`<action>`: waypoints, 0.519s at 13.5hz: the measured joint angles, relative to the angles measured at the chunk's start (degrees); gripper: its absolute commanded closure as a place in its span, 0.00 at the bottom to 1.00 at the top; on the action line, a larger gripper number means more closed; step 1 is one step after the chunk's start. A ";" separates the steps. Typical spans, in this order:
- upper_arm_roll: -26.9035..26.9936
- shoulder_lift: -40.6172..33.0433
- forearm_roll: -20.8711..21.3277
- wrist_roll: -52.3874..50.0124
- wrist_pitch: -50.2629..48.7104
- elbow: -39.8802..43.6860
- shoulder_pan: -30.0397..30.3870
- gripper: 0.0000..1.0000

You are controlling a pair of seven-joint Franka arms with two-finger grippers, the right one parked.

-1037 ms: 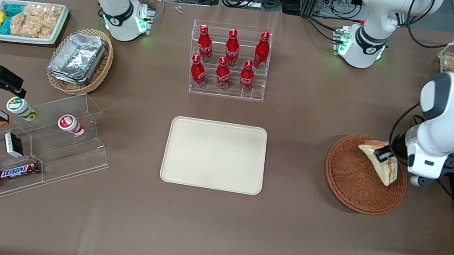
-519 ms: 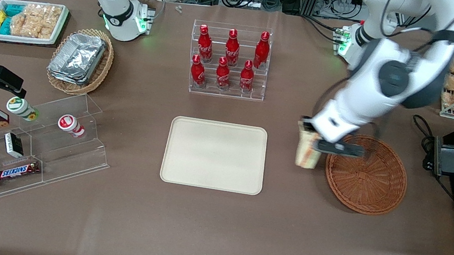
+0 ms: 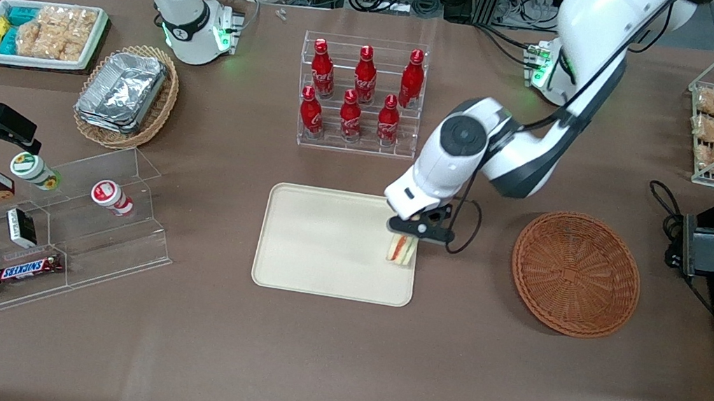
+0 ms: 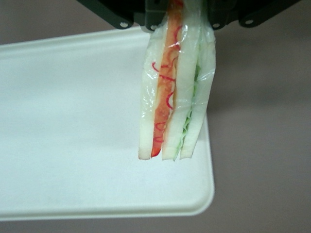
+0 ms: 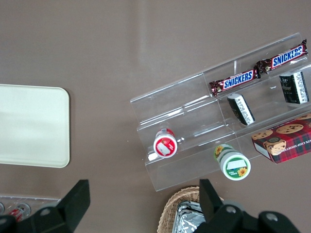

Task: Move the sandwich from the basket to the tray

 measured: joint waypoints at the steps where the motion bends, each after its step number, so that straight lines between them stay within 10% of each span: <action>1: 0.08 2.54 0.07 -0.08 0.10 1.76 -0.06 1.00; 5: 0.25 6.52 0.19 -0.20 0.08 5.32 -0.06 0.89; 7: 0.46 6.54 0.20 -0.40 0.02 5.34 -0.09 0.33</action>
